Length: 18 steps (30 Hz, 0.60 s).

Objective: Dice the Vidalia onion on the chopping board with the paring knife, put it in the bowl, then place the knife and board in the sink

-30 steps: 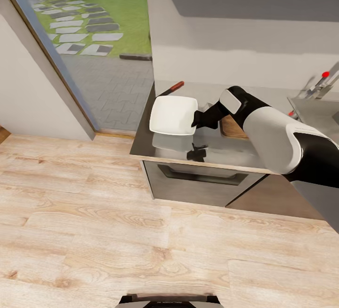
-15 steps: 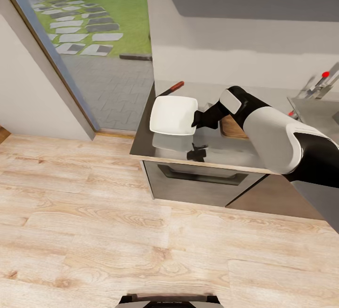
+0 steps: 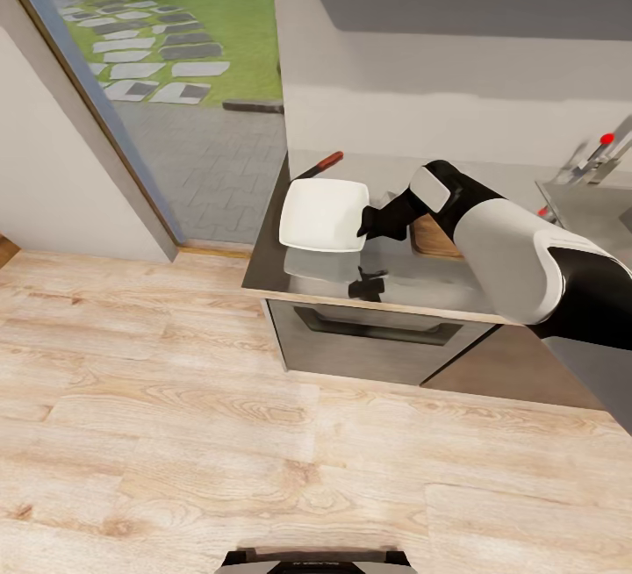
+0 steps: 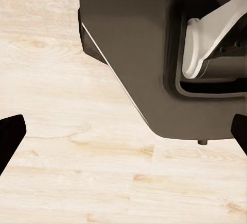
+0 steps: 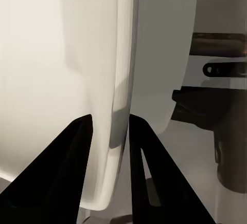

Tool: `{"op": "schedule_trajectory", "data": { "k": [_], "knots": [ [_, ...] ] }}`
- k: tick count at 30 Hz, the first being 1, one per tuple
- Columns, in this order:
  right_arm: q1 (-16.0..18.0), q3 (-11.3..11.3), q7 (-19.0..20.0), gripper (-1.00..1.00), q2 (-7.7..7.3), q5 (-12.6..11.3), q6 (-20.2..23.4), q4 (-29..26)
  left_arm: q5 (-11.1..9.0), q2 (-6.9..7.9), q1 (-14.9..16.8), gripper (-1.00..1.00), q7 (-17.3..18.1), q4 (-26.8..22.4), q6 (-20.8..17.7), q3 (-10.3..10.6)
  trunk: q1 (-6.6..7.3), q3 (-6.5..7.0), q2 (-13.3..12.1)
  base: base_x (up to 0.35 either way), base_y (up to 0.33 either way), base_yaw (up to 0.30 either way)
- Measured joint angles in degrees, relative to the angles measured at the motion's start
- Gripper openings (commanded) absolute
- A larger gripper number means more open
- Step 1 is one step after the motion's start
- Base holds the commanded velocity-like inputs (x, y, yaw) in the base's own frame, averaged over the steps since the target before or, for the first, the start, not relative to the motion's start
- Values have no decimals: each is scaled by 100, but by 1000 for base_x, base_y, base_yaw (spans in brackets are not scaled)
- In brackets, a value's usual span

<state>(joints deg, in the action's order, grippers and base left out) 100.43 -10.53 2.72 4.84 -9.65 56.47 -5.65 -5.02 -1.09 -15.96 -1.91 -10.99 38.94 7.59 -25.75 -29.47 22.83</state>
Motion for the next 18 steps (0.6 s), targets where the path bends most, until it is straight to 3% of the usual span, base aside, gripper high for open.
{"op": "schedule_trajectory", "data": {
  "k": [18],
  "knots": [
    [0, 0, -1, -100, -1, 9, 0, 0, 0, 1, 0, 100, 0, 2, 1, 0, 0, 0, 0, 0, 0, 0]
  ]
}}
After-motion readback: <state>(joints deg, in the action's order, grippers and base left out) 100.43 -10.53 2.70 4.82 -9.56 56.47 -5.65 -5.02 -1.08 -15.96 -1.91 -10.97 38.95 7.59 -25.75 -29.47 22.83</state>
